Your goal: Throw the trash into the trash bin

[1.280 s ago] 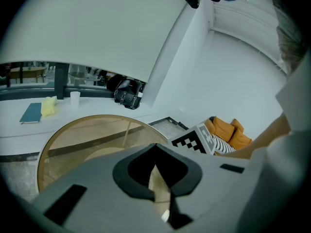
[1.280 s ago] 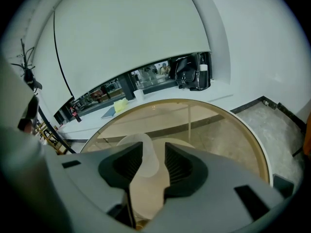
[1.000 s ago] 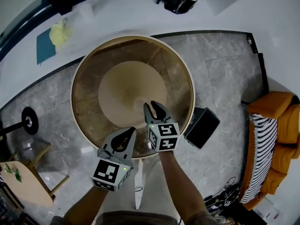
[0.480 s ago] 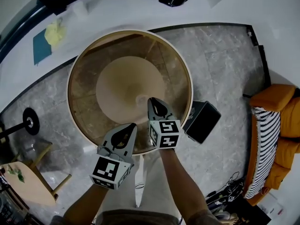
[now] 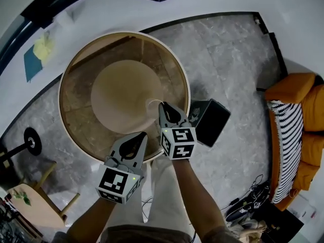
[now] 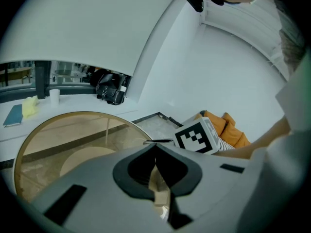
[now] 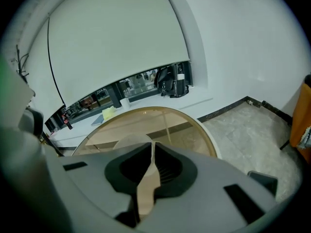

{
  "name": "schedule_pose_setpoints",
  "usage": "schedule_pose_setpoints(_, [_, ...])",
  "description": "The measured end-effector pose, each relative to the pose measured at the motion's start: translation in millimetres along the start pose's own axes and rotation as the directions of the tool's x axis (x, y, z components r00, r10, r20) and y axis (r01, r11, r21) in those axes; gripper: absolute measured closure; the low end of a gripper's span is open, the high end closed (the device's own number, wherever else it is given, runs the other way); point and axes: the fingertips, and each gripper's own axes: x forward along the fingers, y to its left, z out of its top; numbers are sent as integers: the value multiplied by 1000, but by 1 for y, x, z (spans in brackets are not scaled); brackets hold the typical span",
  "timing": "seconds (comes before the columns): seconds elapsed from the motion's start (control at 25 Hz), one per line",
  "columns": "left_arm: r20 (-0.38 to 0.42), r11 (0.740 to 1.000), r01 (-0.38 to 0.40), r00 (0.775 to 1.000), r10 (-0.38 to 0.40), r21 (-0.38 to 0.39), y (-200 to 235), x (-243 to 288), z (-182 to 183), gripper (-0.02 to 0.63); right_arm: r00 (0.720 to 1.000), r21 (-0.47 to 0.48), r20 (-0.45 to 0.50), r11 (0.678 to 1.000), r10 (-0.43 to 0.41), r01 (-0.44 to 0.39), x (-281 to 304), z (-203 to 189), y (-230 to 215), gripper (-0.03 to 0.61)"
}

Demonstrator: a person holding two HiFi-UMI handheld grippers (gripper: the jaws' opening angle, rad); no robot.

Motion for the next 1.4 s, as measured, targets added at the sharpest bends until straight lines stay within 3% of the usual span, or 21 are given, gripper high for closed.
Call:
schedule_pose_setpoints(0.36, [-85,980,181,981,-174,80,-102,65,-14,595,984,115,24,978,-179,175,-80,-27,-121,540])
schedule_pose_setpoints(0.76, [-182,927,343,932,-314,152,-215,126,-30,595,930,259,-4,898,-367,355,-183,-90,-239,540])
schedule_pose_setpoints(1.0, [-234,914,373,914,-332,159,-239,144,-49,595,919,307,-20,873,-393,380,-198,-119,-265,540])
schedule_pose_setpoints(1.4, [-279,932,338,915,-292,133,-231,173,-93,595,930,341,-82,867,-357,363,-174,-182,-277,538])
